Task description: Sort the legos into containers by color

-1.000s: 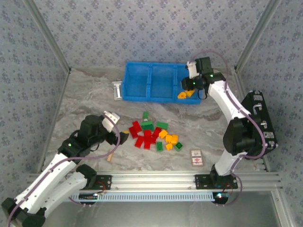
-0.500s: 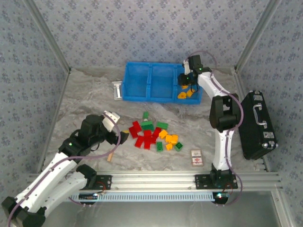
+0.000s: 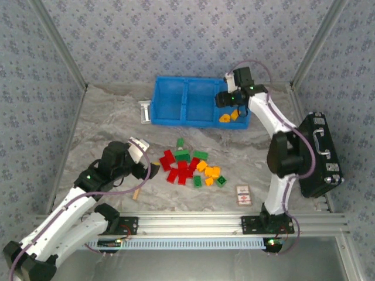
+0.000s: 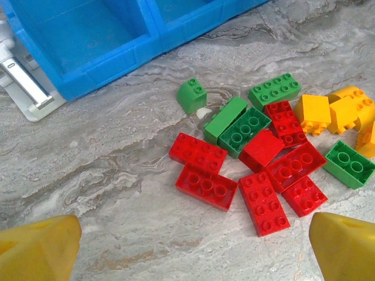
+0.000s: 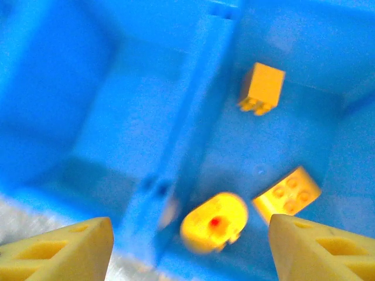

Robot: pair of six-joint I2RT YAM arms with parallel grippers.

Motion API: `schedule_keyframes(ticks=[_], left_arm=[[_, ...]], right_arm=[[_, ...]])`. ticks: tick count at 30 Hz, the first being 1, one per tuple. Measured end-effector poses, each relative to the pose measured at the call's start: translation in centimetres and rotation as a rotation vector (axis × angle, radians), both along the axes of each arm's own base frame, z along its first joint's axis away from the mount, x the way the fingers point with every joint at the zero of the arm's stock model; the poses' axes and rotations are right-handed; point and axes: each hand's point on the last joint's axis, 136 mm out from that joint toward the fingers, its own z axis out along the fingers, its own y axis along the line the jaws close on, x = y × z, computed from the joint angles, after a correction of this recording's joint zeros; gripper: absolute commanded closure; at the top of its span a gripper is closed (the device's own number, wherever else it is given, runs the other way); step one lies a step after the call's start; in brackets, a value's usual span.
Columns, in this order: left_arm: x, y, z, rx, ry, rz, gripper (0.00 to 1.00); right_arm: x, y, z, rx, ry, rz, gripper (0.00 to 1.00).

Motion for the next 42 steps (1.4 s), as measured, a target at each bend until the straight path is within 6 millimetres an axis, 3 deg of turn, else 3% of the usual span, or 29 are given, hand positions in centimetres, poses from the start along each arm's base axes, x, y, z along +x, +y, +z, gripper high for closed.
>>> schedule_keyframes(ticks=[3,5,12,15,21,30,35,42], left_arm=[[0.1,0.0,-0.1,0.002,0.002,0.0,0.0],[0.1,-0.1,-0.3,0.006,0.008,0.0,0.0],[0.2,-0.2,-0.5,0.007,0.012,-0.001,0.0],[0.3,-0.2,-0.7,0.009,0.014,-0.001,0.0],[0.4,-0.3,-1.0,0.013,0.024,-0.004,0.0],[0.3,-0.3,-0.8,0.01,0.019,-0.003,0.0],[0.3,-0.3,-0.6,0.004,0.011,-0.004,0.0],[0.3,-0.3,-0.5,0.002,0.007,-0.004,0.0]], right_arm=[[-5.4,2.6,2.3,0.015,-0.027,0.106,0.3],[-8.7,4.0,2.3,0.037,-0.013,0.169,0.31],[-18.1,6.2,-4.9,0.048,0.222,0.316,0.24],[-21.0,7.4,-6.9,0.059,0.301,0.385,0.24],[-22.9,8.6,-9.7,0.02,0.336,0.433,0.22],[-24.5,10.0,-16.3,-0.136,0.411,0.499,0.21],[-23.5,10.8,-17.0,-0.224,0.359,0.498,0.22],[-23.1,10.4,-17.8,-0.302,0.335,0.482,0.4]])
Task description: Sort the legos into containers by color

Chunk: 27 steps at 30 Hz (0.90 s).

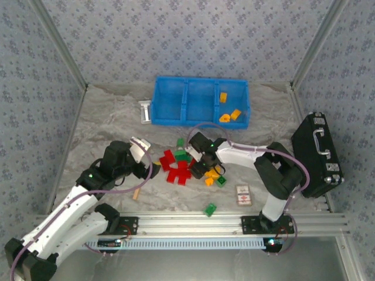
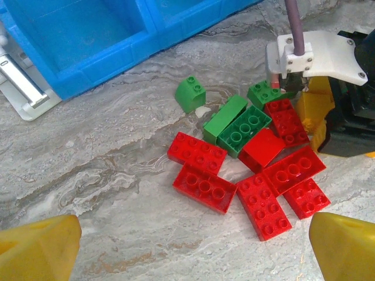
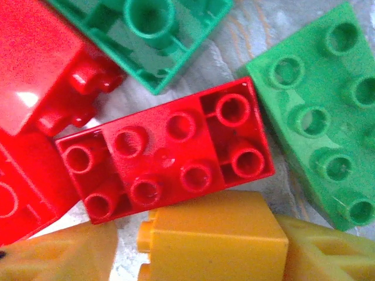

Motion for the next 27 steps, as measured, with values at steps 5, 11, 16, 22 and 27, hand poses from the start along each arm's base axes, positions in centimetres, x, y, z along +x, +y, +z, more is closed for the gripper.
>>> schedule_keyframes(ticks=[5,11,16,22,27], left_arm=[[0.0,0.0,0.0,-0.001,-0.002,0.0,0.0],[0.0,0.0,0.1,-0.002,-0.003,0.0,0.0],[-0.1,0.1,0.3,-0.007,-0.012,0.0,0.0],[-0.1,0.1,0.4,-0.005,-0.015,-0.002,0.0],[-0.1,0.1,0.4,-0.003,-0.016,-0.004,0.0]], right_arm=[[0.2,-0.3,0.0,-0.018,-0.012,-0.006,0.56],[0.5,-0.6,0.3,-0.022,-0.023,-0.013,0.71],[1.6,-1.1,2.5,0.023,-0.057,-0.046,0.73],[6.6,-3.3,9.6,0.175,-0.18,-0.18,0.74],[12.9,-8.2,15.6,0.251,-0.322,-0.367,0.74]])
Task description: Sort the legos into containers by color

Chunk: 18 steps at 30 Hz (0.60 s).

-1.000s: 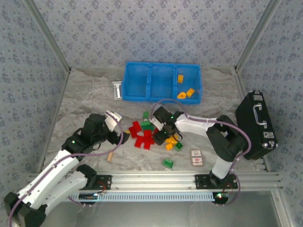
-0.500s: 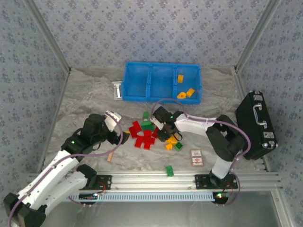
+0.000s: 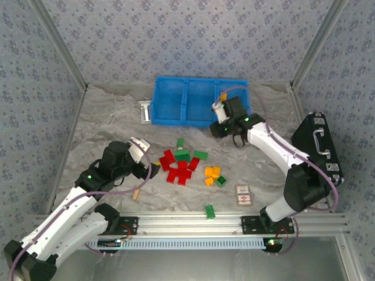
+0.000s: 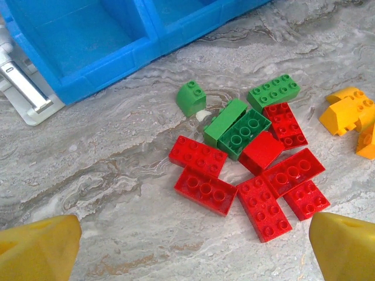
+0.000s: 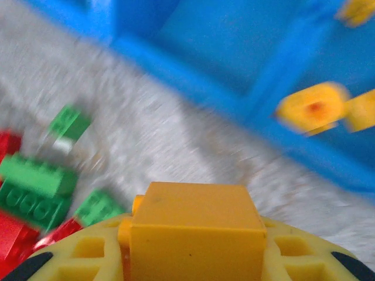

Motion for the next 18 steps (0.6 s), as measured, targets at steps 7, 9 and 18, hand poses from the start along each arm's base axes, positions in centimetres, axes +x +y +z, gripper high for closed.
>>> schedule_keyframes(ticks=[7,9,18], left_arm=[[0.0,0.0,0.0,0.002,-0.001,-0.002,0.0],[0.0,0.0,0.0,0.001,-0.002,-0.002,0.0],[-0.2,0.3,0.2,-0.004,-0.017,0.004,0.0]], right_arm=[[8.1,-4.4,1.7,0.012,-0.056,-0.185,0.71],[10.0,-4.8,0.5,0.014,-0.034,-0.215,0.68],[13.4,-7.7,-4.4,0.02,0.068,-0.315,0.33]])
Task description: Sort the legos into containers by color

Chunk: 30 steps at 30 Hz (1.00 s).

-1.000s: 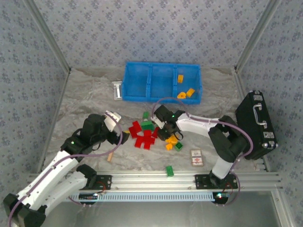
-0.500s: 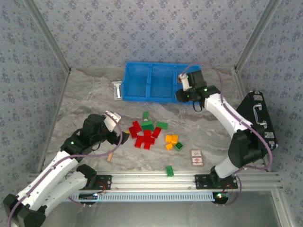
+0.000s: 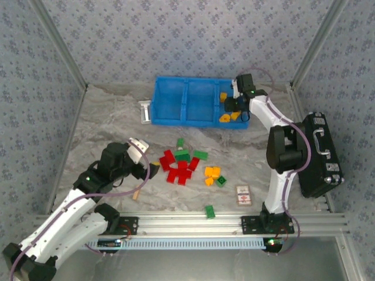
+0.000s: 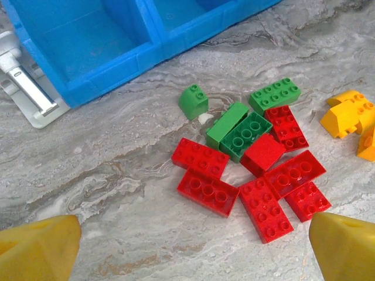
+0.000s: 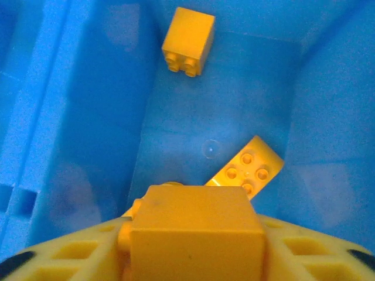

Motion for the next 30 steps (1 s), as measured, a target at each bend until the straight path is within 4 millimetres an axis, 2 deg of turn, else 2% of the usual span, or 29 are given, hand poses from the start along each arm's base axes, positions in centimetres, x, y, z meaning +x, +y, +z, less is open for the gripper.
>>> schedule_keyframes(ticks=[3,5,7,9,12,14,17,20,23,26,30], left_arm=[[0.1,-0.1,-0.4,0.008,0.013,0.0,0.0],[0.2,-0.1,-0.7,0.014,0.022,0.0,0.0],[0.2,-0.2,-1.0,0.02,0.031,-0.001,0.0],[0.3,-0.2,-1.0,0.022,0.033,-0.001,0.0],[0.2,-0.2,-1.0,0.02,0.031,-0.001,0.0],[0.3,-0.2,-1.0,0.022,0.028,-0.003,0.0],[0.3,-0.2,-1.0,0.024,0.026,-0.004,0.0],[0.3,-0.2,-0.9,0.022,0.022,-0.004,0.0],[0.3,-0.1,-0.4,0.011,0.005,-0.002,0.0],[0.2,-0.1,0.6,-0.014,-0.031,-0.002,0.0],[-0.1,0.1,1.9,-0.043,-0.074,-0.001,0.0]], right_arm=[[0.1,-0.1,0.8,0.006,-0.017,0.007,0.24],[-0.3,0.3,1.6,0.01,-0.026,0.028,0.23],[-1.5,0.9,2.8,0.008,-0.034,0.052,0.21],[-3.9,1.8,4.1,0.0,-0.035,0.087,0.19],[-9.9,3.9,6.7,-0.011,-0.024,0.165,0.18],[-15.0,5.4,8.6,0.007,-0.023,0.225,0.18],[-22.8,6.8,9.8,0.066,-0.027,0.281,0.18],[-30.3,7.6,8.4,0.115,-0.042,0.333,0.19],[-36.1,7.3,5.2,0.139,-0.073,0.381,0.19],[-38.8,6.2,2.4,0.145,-0.112,0.391,0.18],[-40.0,6.7,-0.2,0.089,-0.11,0.409,0.18]])
